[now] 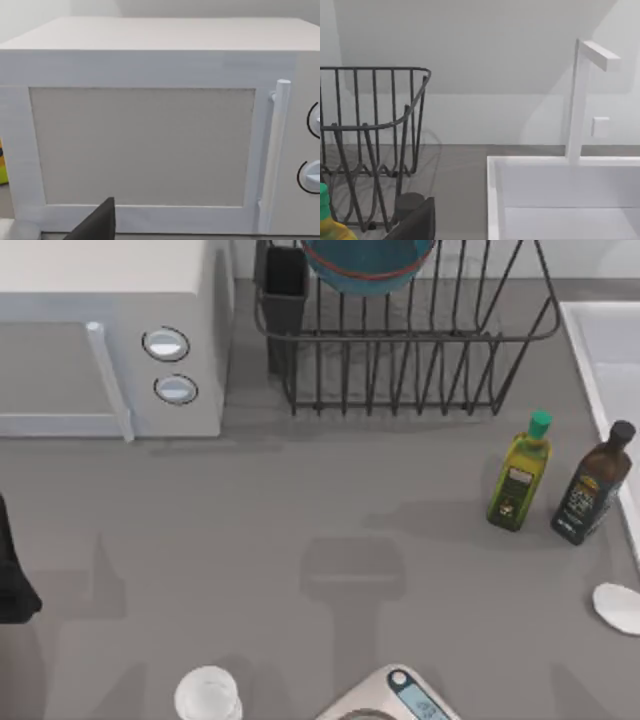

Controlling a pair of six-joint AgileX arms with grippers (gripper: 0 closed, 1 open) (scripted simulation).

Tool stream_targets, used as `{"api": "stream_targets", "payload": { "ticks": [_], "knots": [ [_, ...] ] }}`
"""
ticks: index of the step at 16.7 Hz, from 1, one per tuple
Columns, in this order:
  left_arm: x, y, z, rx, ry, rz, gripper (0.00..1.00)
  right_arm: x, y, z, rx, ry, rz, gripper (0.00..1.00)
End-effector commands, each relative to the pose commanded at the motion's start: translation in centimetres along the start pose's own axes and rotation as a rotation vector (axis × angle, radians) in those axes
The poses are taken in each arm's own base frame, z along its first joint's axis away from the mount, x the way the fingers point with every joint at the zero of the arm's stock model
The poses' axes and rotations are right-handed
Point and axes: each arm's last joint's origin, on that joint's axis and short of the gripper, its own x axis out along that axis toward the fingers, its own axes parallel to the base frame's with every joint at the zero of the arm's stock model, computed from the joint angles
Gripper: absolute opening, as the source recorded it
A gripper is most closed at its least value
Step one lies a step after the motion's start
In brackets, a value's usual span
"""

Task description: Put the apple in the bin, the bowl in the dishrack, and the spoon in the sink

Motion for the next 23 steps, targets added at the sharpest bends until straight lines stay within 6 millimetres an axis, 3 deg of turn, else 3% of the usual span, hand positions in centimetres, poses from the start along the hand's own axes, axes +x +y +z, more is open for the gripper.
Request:
{"api": "stream_targets", "payload": {
  "ticks": [3, 11, 17, 23],
  "knots": [
    [0.0, 0.0, 0.0, 0.0, 0.0, 0.0, 1.0, -0.1, -0.2, -1.4, 0.0, 0.022, 0.001, 1.0],
    [0.0, 0.0, 0.0, 0.0, 0.0, 0.0, 1.0, 0.1, -0.2, -0.6, -0.064, 0.097, -0.002, 1.0],
    [0.0, 0.0, 0.0, 0.0, 0.0, 0.0, 1.0, 2.1, -0.6, 1.9, -0.388, 0.535, 0.069, 1.0],
    [0.0, 0.0, 0.0, 0.0, 0.0, 0.0, 1.0, 7.2, -1.6, 2.8, -0.693, 1.093, 0.394, 1.0]
  ]
}}
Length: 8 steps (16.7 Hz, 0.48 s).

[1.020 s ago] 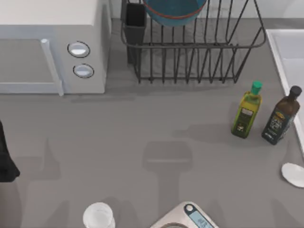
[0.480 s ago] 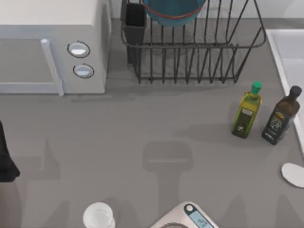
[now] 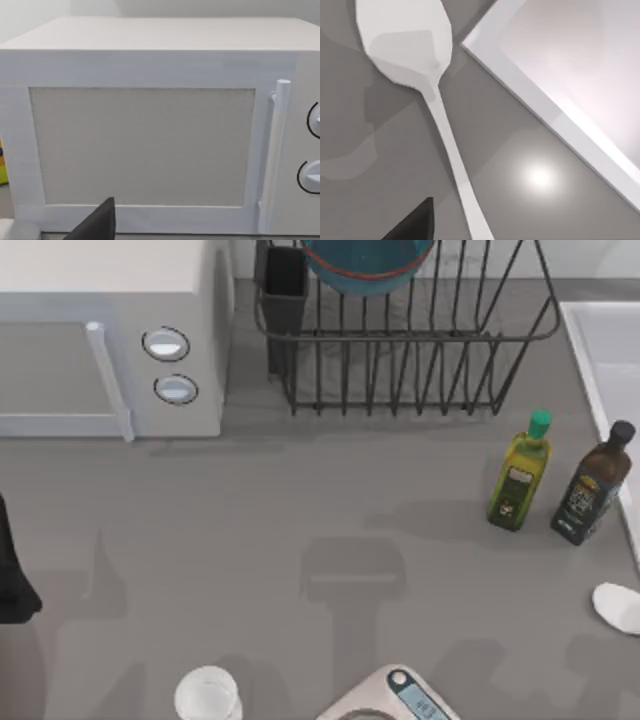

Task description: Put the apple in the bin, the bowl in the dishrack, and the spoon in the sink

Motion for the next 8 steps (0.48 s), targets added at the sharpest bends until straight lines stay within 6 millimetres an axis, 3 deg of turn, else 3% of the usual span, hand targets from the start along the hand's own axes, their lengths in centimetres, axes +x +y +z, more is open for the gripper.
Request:
{"api": "stream_targets", "payload": {
  "ticks": [4, 8],
  "knots": [
    [0.0, 0.0, 0.0, 0.0, 0.0, 0.0, 1.0, 2.0, -2.3, 1.4, -0.197, 0.189, 0.245, 1.0],
    [0.0, 0.0, 0.0, 0.0, 0.0, 0.0, 1.0, 3.1, -3.4, 2.0, -0.289, 0.257, 0.377, 1.0]
  ]
}}
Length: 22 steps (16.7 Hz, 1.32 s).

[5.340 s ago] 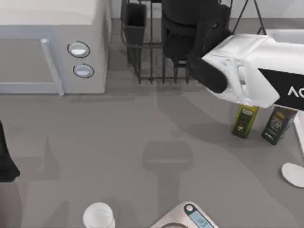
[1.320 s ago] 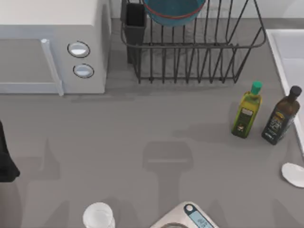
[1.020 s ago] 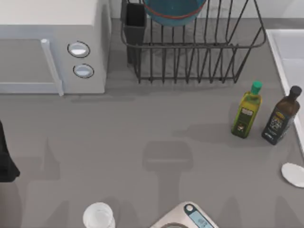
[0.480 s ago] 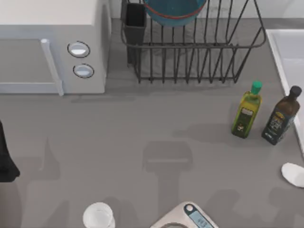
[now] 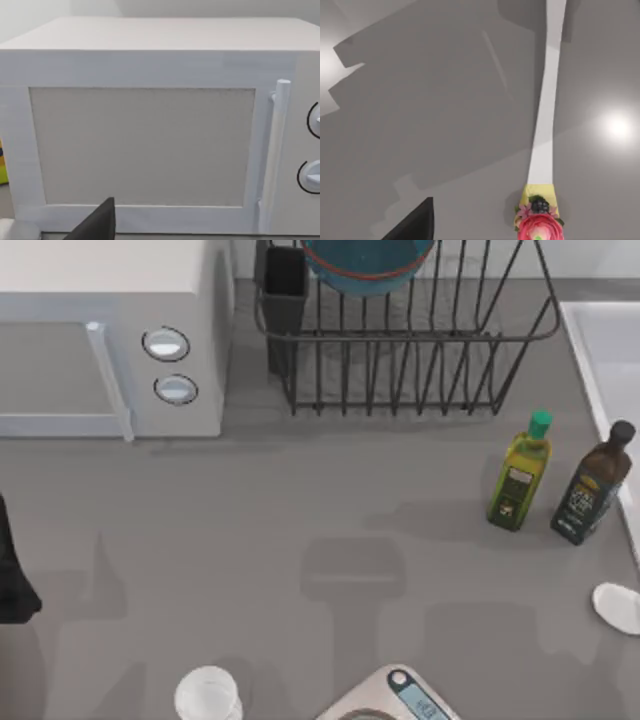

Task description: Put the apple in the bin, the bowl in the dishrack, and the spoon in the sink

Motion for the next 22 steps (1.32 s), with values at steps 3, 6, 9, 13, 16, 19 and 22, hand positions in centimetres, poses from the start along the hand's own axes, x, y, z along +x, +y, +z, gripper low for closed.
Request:
{"api": "stream_targets", "payload": {
  "ticks": [3, 6, 9, 13, 16, 19, 22],
  "knots": [
    [0.0, 0.0, 0.0, 0.0, 0.0, 0.0, 1.0, 0.0, -0.1, 0.0, -0.004, 0.003, 0.006, 1.0],
    [0.0, 0.0, 0.0, 0.0, 0.0, 0.0, 1.0, 0.1, 0.0, 0.1, -0.007, 0.002, 0.004, 1.0],
    [0.0, 0.0, 0.0, 0.0, 0.0, 0.0, 1.0, 1.8, -0.2, 0.2, -0.004, 0.004, 0.01, 1.0],
    [0.0, 0.0, 0.0, 0.0, 0.0, 0.0, 1.0, 6.3, -0.6, 0.3, -0.004, -0.002, -0.005, 1.0],
    [0.0, 0.0, 0.0, 0.0, 0.0, 0.0, 1.0, 9.1, -0.3, 0.1, -0.004, 0.0, -0.001, 1.0],
    [0.0, 0.0, 0.0, 0.0, 0.0, 0.0, 1.0, 10.0, 0.0, 0.0, -0.004, 0.003, 0.006, 1.0],
    [0.0, 0.0, 0.0, 0.0, 0.0, 0.0, 1.0, 10.0, 0.0, 0.0, -0.004, 0.003, 0.006, 1.0]
  ]
}}
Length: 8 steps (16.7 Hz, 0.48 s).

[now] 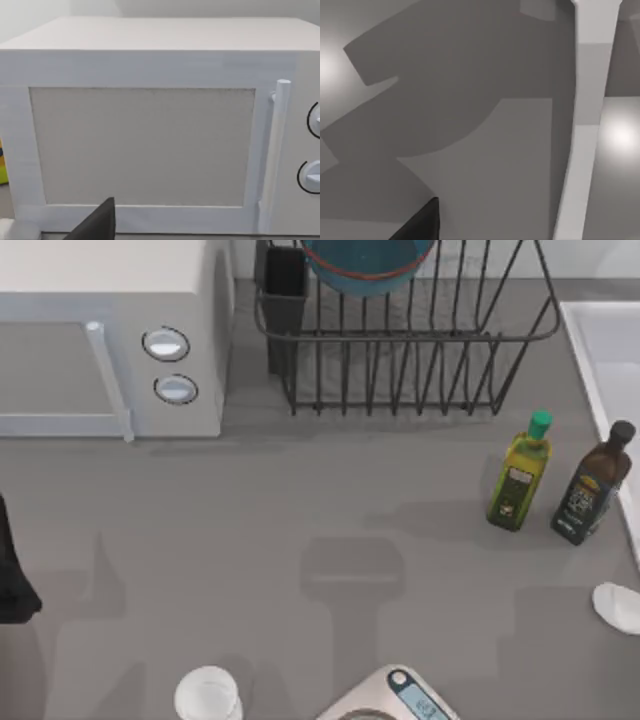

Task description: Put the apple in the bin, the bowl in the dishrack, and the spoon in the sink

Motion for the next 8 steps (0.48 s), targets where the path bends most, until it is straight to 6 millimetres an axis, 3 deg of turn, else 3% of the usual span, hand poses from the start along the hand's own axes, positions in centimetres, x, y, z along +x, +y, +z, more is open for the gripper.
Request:
{"api": "stream_targets", "payload": {
  "ticks": [8],
  "knots": [
    [0.0, 0.0, 0.0, 0.0, 0.0, 0.0, 1.0, 0.0, 0.0, 0.0, 0.0, 0.0, 0.0, 0.4]
  ]
}}
